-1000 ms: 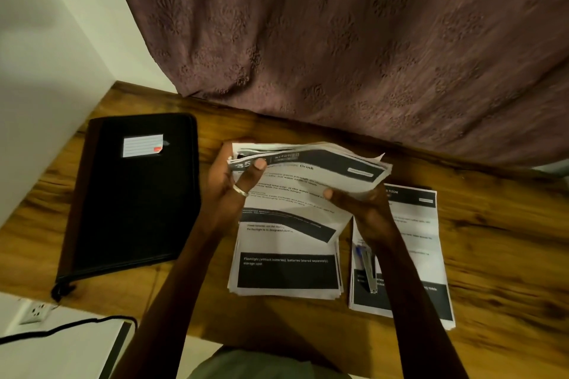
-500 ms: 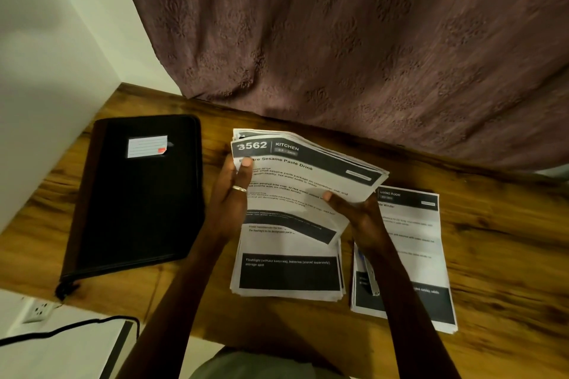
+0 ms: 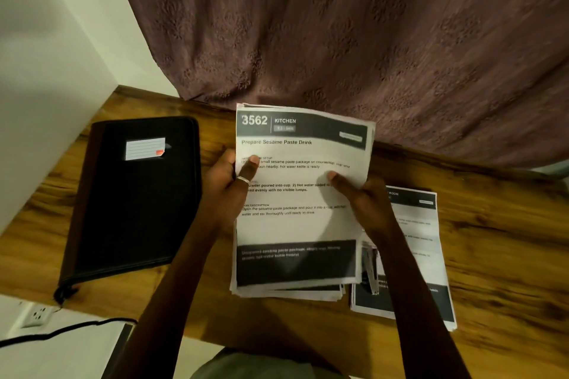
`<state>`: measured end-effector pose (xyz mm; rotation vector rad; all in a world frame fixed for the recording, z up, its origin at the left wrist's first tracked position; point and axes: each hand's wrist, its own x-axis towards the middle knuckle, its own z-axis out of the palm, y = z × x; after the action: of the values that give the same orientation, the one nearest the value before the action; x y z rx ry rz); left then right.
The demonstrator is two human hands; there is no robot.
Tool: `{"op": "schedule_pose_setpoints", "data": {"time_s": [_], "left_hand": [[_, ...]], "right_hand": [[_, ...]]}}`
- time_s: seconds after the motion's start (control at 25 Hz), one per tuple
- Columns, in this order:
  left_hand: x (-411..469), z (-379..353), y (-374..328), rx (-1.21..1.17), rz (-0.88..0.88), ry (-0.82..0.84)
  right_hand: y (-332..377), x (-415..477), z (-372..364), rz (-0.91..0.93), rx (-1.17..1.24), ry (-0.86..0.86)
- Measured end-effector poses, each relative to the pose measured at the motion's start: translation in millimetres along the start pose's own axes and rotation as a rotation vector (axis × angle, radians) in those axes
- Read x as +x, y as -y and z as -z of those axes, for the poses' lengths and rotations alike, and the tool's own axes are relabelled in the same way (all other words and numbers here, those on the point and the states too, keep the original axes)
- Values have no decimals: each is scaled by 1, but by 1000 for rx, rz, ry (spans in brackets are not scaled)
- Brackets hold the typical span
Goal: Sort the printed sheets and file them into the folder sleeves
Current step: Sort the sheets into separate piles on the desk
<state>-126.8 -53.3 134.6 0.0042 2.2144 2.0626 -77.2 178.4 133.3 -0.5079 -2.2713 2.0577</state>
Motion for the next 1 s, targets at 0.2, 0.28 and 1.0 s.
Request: {"op": "schedule_pose_setpoints", "data": {"time_s": [0.2,0.28,1.0], "left_hand": [[16,2,-10,-200,141,2],[19,-1,-5,-196,201,-58],[-2,-10,39,-170,469,-185]], "right_hand": [[-3,-6,7,-161,20,100],[-13,-14,3,-246,72,127],[-45,-52,1,-494,309,-17]]}}
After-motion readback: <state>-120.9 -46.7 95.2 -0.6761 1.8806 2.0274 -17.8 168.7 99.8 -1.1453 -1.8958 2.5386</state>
